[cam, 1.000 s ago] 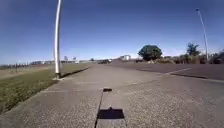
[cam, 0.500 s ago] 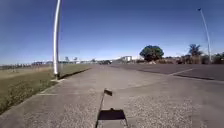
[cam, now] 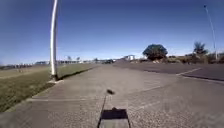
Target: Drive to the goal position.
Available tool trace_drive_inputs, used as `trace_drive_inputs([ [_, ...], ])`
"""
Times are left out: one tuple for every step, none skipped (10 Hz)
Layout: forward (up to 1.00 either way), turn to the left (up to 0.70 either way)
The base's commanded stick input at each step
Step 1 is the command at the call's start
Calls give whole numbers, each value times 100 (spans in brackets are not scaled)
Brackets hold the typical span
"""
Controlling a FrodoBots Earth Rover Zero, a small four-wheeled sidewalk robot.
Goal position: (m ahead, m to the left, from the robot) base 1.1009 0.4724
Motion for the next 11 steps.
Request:
trace_drive_inputs([
  [100,0],
  [100,0],
  [100,0],
  [100,0],
  [100,0],
  [96,0],
  [78,0],
  [60,0],
  [42,0],
  [24,0],
  [5,0],
])
